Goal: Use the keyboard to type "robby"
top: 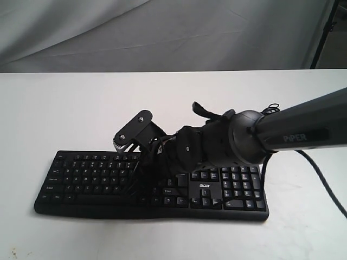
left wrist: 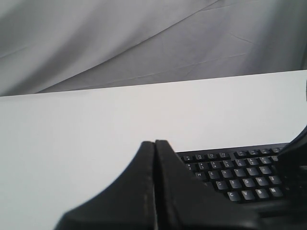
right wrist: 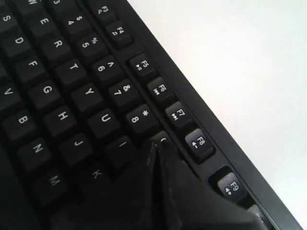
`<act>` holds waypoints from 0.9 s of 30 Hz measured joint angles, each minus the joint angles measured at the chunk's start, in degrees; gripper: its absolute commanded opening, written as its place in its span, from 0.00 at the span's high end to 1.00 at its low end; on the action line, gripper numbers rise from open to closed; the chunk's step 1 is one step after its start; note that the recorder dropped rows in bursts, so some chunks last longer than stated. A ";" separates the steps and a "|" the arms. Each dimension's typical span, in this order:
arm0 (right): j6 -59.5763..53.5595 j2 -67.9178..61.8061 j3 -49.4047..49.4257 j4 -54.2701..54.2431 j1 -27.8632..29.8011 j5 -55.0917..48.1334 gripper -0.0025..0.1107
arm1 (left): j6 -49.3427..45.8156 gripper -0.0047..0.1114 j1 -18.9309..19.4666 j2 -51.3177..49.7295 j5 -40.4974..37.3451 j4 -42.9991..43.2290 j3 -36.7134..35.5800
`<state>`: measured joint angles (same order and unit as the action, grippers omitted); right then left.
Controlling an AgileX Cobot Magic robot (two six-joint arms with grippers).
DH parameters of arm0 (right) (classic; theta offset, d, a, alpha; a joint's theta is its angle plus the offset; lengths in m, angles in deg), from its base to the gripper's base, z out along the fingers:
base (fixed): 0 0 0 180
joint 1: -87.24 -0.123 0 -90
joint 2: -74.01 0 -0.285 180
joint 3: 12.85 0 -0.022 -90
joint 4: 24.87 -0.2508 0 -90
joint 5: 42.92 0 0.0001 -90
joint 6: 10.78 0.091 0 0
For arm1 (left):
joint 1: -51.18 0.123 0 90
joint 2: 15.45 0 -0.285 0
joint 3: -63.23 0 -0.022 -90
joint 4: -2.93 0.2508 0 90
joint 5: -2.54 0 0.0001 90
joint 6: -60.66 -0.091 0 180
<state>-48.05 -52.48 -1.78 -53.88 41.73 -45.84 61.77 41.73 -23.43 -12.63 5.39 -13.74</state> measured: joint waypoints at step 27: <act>-0.56 -0.38 -4.95 0.00 -7.57 -3.71 0.98 | 0.00 0.96 0.00 0.00 0.00 0.00 0.00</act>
<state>-48.61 -52.86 -6.72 -53.88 34.16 -49.55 61.77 41.73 -23.43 -12.63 5.39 -13.74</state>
